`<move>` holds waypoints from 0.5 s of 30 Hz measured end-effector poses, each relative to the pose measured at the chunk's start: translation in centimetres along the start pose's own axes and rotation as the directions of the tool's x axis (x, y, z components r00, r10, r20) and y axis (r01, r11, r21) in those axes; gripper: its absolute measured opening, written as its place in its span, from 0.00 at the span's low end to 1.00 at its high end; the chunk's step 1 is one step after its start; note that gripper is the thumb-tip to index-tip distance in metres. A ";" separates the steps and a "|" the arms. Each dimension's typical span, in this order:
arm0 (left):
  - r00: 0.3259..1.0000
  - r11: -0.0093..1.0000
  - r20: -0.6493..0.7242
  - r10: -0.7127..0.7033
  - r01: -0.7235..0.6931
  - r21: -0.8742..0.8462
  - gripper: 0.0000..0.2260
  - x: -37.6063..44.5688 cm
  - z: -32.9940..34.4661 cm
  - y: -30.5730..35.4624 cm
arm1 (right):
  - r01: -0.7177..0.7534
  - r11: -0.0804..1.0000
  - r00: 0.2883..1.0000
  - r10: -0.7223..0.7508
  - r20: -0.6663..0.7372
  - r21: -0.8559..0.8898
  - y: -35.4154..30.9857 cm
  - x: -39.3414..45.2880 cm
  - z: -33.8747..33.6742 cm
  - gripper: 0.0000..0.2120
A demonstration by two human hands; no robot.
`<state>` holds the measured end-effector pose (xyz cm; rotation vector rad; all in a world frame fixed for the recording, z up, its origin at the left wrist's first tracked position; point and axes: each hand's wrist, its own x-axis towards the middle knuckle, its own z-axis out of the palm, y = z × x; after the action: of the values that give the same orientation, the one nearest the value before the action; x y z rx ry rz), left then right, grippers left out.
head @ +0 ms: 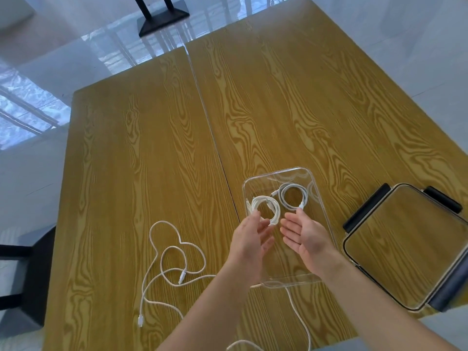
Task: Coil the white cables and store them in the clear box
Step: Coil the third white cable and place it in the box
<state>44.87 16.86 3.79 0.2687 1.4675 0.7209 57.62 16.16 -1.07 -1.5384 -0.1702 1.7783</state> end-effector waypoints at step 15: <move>0.989 0.981 -0.035 0.141 -0.145 -0.129 0.09 -2.8 -18.0 1.9 | 0.159 0.986 0.985 -0.162 -0.058 -0.054 1.6 -6.1 5.0 0.23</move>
<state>27.21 12.05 4.95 0.2663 1.4277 0.9365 52.34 13.14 4.20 -1.5668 -0.3006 1.6085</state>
